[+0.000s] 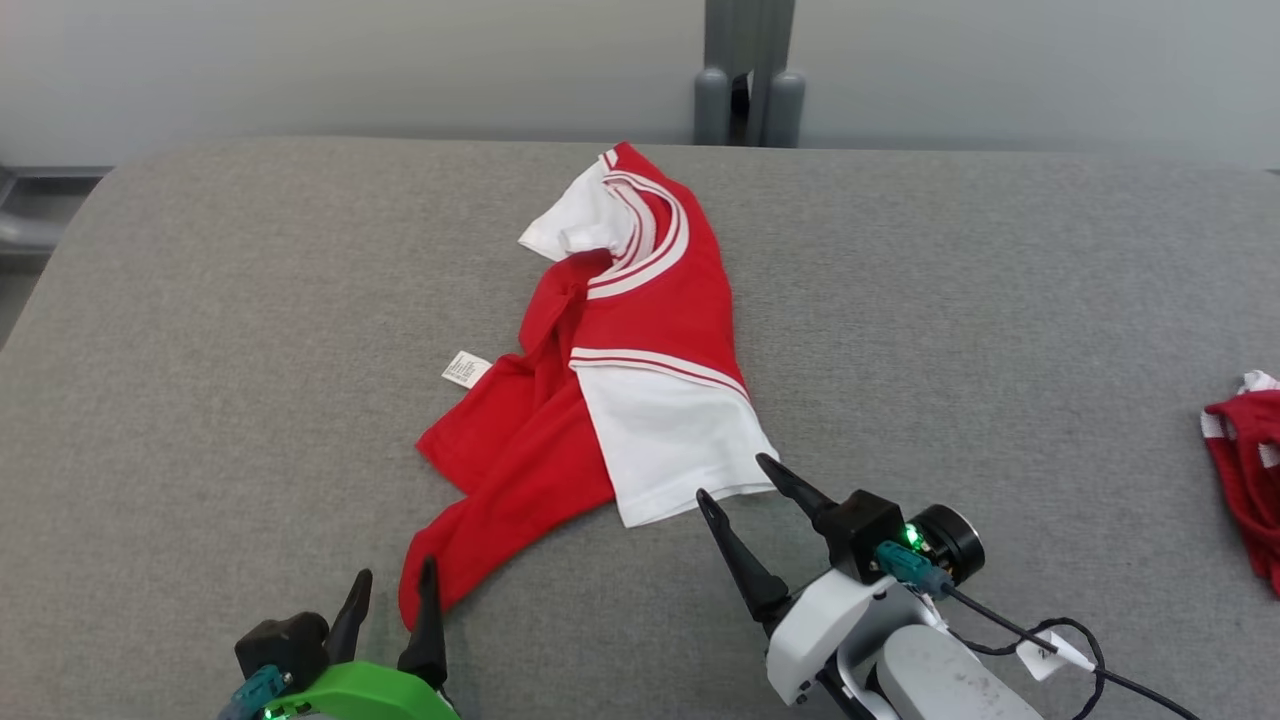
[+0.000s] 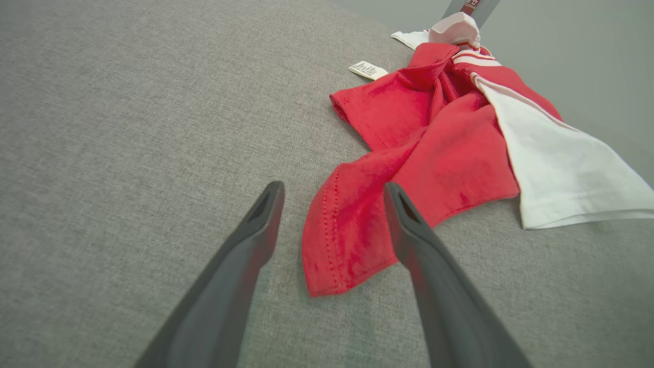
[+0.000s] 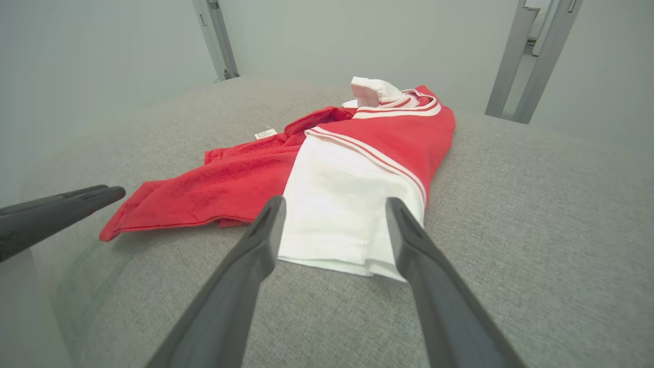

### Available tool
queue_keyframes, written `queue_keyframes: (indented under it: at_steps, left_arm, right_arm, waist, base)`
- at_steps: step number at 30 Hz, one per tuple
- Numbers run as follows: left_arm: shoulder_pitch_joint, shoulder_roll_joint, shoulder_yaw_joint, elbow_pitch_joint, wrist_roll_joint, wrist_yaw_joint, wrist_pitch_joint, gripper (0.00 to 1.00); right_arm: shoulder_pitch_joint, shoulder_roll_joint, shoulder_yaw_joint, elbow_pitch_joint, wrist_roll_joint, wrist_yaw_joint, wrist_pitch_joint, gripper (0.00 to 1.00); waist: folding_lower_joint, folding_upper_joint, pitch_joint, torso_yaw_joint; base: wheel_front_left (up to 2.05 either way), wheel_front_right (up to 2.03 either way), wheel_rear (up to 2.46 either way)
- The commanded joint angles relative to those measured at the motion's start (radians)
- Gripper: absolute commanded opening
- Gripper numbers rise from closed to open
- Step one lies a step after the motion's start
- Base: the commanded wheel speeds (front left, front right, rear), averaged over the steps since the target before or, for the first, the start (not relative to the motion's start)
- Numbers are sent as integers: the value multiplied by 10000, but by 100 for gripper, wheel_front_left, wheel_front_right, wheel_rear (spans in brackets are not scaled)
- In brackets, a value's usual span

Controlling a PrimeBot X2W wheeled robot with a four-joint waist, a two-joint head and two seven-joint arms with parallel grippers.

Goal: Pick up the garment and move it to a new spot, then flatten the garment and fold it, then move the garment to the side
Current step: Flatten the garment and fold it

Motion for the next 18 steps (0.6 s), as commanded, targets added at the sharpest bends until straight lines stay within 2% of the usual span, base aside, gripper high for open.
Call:
queue_keyframes:
  at_steps: [1, 9, 18]
  left_arm:
    - [-236, 44, -102, -115, -85, 35, 2, 100]
    - [-420, 40, -621, -602, -259, 15, 2, 100]
    - [-536, 38, -871, -670, -392, 47, 2, 100]
  right_arm:
    - [-271, -48, 146, 289, 62, -5, -27, 100]
    - [-1253, -51, 761, 2163, -201, -6, -27, 100]
    - [-1719, -48, 675, 3559, -324, -6, -4, 100]
  waist:
    - [0, 0, 454, 885]
    - [0, 0, 890, 2126]
    - [0, 0, 1226, 2734]
  base:
    - [0, 0, 0]
    - [0, 0, 0]
    - [0, 0, 0]
